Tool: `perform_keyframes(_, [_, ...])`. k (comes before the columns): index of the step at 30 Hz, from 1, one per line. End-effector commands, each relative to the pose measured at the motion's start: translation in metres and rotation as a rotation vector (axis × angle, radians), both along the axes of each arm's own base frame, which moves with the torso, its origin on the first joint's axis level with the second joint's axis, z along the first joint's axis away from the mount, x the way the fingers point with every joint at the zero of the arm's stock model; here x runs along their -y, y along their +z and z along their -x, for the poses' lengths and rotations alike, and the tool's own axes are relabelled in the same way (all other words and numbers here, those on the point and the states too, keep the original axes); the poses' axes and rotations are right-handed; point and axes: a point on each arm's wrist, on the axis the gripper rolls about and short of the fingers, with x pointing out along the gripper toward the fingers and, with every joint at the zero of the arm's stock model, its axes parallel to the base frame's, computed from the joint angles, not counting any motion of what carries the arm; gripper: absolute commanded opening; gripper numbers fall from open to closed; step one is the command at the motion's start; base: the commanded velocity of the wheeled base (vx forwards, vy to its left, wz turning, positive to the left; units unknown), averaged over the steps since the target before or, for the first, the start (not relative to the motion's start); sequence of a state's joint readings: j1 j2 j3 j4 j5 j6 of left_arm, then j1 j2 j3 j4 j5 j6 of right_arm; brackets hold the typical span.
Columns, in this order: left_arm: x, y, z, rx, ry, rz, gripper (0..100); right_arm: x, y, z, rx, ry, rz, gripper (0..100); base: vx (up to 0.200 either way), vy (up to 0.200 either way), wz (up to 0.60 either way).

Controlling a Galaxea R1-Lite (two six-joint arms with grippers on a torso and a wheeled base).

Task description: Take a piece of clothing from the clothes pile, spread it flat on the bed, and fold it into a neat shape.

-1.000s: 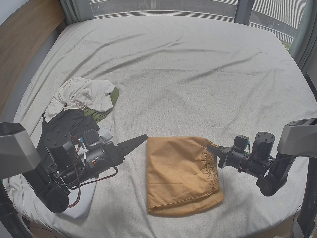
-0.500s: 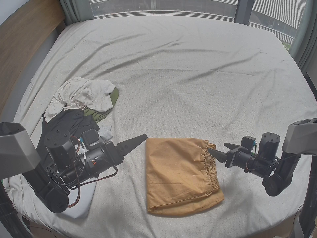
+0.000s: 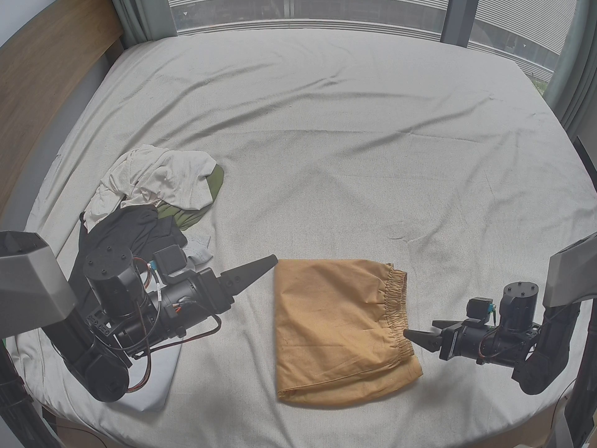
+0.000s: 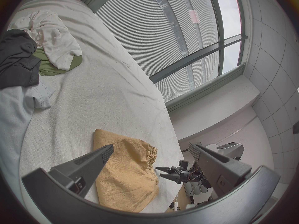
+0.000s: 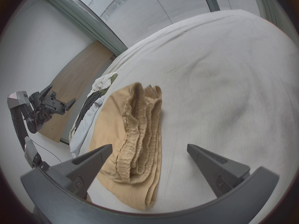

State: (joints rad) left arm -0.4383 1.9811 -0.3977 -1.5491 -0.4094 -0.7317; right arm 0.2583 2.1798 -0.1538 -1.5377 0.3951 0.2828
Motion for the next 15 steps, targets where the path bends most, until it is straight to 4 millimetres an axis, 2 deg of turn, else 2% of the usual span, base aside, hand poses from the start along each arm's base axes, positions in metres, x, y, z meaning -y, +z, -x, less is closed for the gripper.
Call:
perform_keyframes(1, [0.0,0.001,0.0,0.002,-0.001,0.001,100,-0.001,-0.019,0.002,-0.095,0.016,-0.003,100,0.0,0.0,0.0])
perform_keyframes(6, [0.0,0.001,0.0,0.003,-0.001,0.002,100,-0.003,-0.03,0.003,-0.15,0.036,-0.017,100,0.0,0.0,0.0])
perform_keyframes(10, [0.0,0.0,0.0,0.002,-0.001,0.001,100,-0.005,-0.03,0.003,-0.208,0.064,-0.104,100,0.0,0.0,0.0])
perform_keyframes(15, [0.0,0.001,0.0,0.003,-0.001,0.002,100,-0.009,-0.028,-0.006,-0.228,0.083,-0.185,100,0.0,0.0,0.0])
